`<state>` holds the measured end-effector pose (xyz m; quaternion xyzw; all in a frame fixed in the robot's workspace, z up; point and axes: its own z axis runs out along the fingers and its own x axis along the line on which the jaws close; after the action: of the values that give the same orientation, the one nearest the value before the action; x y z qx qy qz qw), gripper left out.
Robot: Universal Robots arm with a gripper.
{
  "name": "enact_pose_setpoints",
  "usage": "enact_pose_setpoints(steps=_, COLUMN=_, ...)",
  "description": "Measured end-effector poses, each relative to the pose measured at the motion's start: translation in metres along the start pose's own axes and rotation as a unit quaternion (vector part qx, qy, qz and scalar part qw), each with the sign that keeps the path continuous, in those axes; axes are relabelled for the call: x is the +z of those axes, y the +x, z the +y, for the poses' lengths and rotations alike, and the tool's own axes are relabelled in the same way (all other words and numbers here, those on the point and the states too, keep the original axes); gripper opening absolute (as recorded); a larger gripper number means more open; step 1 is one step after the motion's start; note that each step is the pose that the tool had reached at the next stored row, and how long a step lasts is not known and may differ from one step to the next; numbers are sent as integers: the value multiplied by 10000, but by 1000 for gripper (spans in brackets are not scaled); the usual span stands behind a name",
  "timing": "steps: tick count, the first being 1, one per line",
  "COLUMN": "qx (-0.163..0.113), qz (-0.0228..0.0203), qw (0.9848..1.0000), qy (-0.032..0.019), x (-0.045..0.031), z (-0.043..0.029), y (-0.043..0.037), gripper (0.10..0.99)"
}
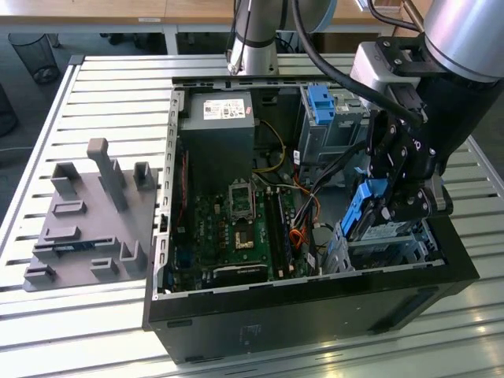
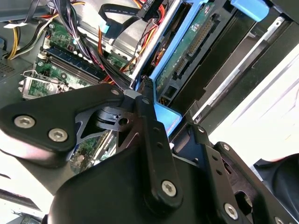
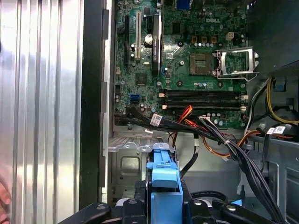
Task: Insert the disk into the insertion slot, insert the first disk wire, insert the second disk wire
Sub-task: 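Insert the disk into the insertion slot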
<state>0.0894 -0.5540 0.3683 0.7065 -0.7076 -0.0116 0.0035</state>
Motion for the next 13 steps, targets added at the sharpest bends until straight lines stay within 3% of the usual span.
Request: enact_pose_setpoints(steps=13, qx=0, qz=0, qw=10000, qy=0, x=105, z=-2, y=2, gripper=373)
